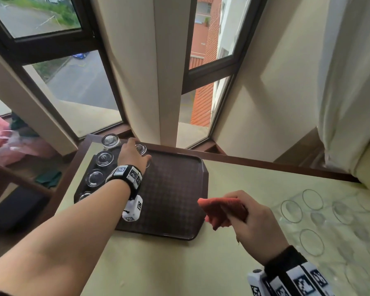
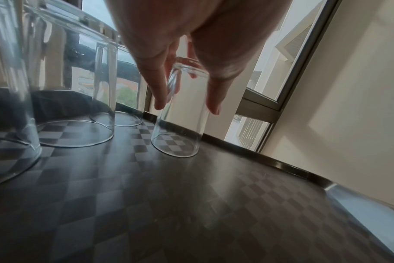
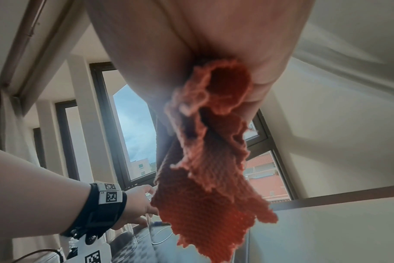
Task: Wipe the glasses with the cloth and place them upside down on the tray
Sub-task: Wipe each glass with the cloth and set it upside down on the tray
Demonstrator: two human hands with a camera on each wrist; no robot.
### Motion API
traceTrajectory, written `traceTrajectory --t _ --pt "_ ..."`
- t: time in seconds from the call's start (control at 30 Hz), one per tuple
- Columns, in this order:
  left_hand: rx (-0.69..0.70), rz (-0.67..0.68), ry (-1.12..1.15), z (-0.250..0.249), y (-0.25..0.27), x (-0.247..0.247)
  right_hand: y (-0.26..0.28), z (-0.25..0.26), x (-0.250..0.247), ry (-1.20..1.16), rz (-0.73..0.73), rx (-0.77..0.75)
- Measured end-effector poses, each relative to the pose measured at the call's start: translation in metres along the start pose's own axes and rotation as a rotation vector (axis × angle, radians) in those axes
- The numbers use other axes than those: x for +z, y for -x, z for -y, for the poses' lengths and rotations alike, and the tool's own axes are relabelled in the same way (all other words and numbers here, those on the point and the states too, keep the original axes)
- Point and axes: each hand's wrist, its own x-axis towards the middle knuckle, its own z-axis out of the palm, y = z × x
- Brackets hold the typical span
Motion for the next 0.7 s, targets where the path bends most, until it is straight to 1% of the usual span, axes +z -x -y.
traceTrajectory --t 0.13,0.27,0.37,0.43,0.5,0.53,0.57,0.6,0.63,0.67,0.7 --pt "0.003 -0.023 0.003 -0.002 -0.003 0.004 0.006 -0.014 -0.007 -0.027 -0.023 0.051" --pt "-0.003 -0.064 0.005 -0.001 -0.004 0.009 0.016 -0.026 -0.015 -0.057 -0.056 0.135" --pt "-0.015 -0.091 -0.047 -0.007 0.002 0.007 0.027 -0.033 -0.026 -0.095 -0.111 0.186" --pt "-0.046 -0.142 -0.115 -0.016 0.015 0.001 0.036 -0.034 -0.039 -0.140 -0.188 0.219" --pt "-0.046 -0.241 -0.154 -0.030 0.039 0.001 0.047 -0.033 -0.053 -0.219 -0.260 0.228" --pt "-0.009 -0.323 -0.144 -0.040 0.057 0.003 0.053 -0.031 -0.062 -0.238 -0.307 0.226" --pt "0.064 -0.397 -0.115 -0.051 0.078 0.008 0.058 -0.029 -0.072 -0.236 -0.366 0.224" --pt "0.171 -0.417 -0.058 -0.062 0.101 0.015 0.063 -0.025 -0.084 -0.229 -0.430 0.217" --pt "0.292 -0.362 0.017 -0.073 0.126 0.022 0.068 -0.021 -0.094 -0.231 -0.489 0.217" --pt "0.403 -0.256 0.085 -0.083 0.148 0.034 0.073 -0.018 -0.105 -0.225 -0.547 0.220" --pt "0.485 -0.130 0.119 -0.094 0.169 0.046 0.078 -0.017 -0.116 -0.202 -0.587 0.218"
